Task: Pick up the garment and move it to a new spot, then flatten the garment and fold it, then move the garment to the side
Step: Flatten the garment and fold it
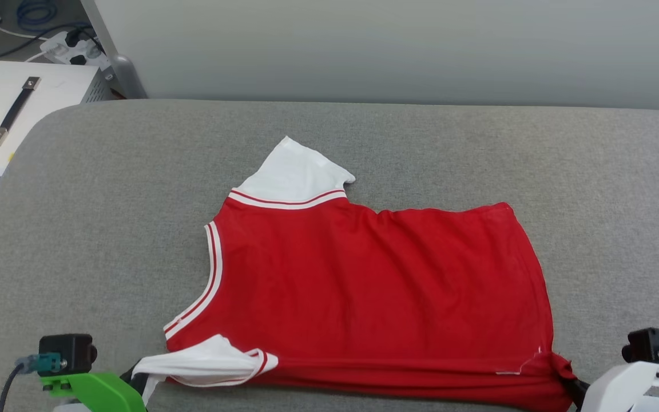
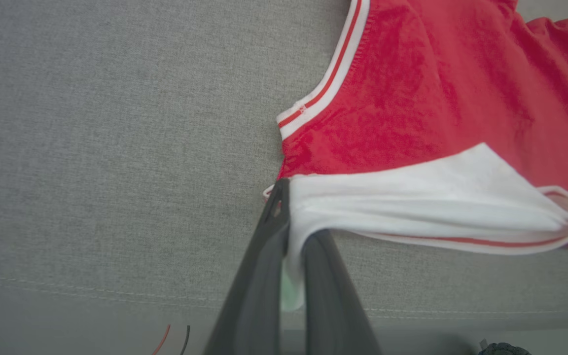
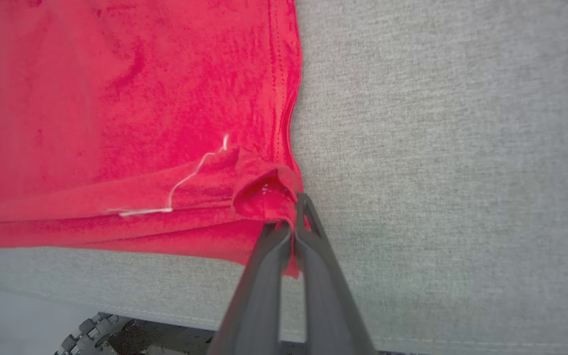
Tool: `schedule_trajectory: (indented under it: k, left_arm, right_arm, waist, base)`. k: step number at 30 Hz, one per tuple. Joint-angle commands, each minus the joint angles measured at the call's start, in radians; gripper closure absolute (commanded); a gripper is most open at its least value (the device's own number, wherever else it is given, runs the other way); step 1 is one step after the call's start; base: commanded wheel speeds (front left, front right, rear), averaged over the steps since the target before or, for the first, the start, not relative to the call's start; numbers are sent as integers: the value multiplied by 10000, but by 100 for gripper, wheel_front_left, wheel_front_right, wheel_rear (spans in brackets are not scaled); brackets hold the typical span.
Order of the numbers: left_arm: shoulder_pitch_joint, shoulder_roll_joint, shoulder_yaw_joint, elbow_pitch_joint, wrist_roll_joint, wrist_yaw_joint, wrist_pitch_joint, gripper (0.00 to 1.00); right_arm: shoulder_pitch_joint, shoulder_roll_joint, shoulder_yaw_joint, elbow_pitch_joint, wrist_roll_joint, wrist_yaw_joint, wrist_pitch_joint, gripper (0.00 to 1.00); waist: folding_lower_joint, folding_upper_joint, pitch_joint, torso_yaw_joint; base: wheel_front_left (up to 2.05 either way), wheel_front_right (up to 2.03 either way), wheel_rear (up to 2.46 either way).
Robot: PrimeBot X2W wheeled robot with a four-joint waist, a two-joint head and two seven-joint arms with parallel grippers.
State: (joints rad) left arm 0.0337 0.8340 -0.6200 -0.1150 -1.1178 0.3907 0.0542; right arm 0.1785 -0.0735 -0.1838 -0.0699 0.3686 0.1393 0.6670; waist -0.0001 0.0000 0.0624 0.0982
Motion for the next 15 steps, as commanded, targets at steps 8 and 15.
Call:
schedule_trajectory:
  k: [8,15]
  left_arm:
    - [-1805,-298,-300,1323,370,-860,730,100]
    - [-3123,-838,-548,2414,613,-1595,1030,100]
  right_arm:
    - [-1625,-481,477,762,-177,-86,30,100]
    - [-2570,-678,759,1465,-222,-86,-219,100]
  waist:
    - [1,0,679,-160]
    - [1,0,1254,-166]
  base:
    - [0,0,0]
    - [0,0,0]
